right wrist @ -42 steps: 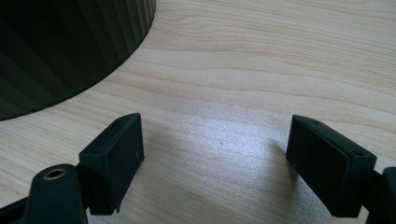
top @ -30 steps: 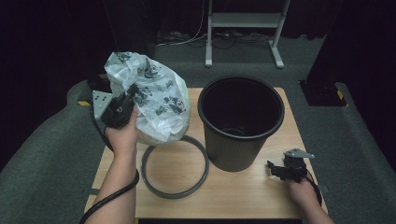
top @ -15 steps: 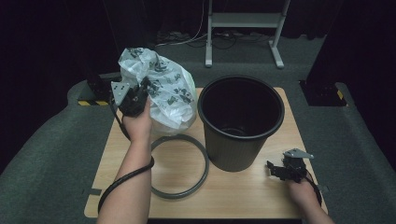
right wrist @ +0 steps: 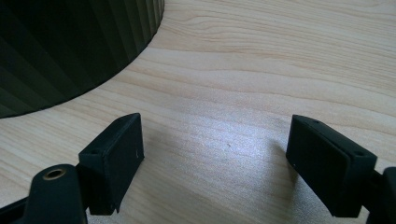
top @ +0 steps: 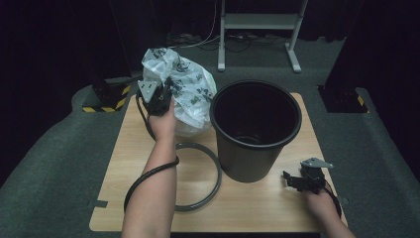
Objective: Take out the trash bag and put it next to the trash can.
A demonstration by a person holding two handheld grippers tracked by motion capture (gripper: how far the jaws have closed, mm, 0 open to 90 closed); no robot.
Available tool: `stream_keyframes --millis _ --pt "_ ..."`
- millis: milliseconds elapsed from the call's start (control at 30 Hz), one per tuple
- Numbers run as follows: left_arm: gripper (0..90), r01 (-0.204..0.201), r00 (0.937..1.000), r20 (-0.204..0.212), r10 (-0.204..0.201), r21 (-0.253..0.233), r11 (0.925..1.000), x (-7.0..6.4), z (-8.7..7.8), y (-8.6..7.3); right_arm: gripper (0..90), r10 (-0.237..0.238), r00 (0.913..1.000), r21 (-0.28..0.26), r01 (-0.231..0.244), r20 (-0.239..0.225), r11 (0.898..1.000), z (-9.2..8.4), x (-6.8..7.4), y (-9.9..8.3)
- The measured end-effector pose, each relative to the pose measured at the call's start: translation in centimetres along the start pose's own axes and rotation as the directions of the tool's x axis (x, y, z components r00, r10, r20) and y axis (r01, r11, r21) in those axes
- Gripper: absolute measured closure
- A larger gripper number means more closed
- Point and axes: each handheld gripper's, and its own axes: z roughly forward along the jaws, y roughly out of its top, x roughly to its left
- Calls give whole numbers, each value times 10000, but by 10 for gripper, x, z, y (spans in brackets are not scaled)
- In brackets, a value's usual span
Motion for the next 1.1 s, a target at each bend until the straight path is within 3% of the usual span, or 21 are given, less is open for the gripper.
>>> stream_keyframes --millis 100,200,333,700,833,967,1033,1100 --pt "894 -185 9998 17 185 50 9998 -8 9 -8 192 -36 10000 -17 35 -12 10000 0 0 0" --pt "894 -74 9998 -186 75 85 9999 -13 18 -17 192 -25 10000 -17 25 -23 10000 0 0 0" --pt "894 -322 9988 -351 339 493 9983 -18 28 -31 192 -41 10000 -9 41 -15 10000 0 0 0" --pt "893 160 9970 -774 -82 1005 9948 -24 45 -59 198 -67 10000 -27 67 -45 10000 0 0 0" --pt "893 231 9967 -804 -139 1144 9932 -26 48 -66 200 -98 9999 -38 98 -49 9999 -1 1 0" --pt "889 43 9964 -839 81 1468 9892 -27 51 -73 200 -96 9999 -27 95 -76 10000 -1 1 0" --pt "882 240 9957 -924 -95 1580 9871 -27 51 -77 201 -84 9999 -34 83 -83 10000 -1 1 0" --pt "857 175 9965 -837 -26 1778 9839 -25 52 -80 201 -105 9999 -39 105 -105 9999 -1 1 -1"
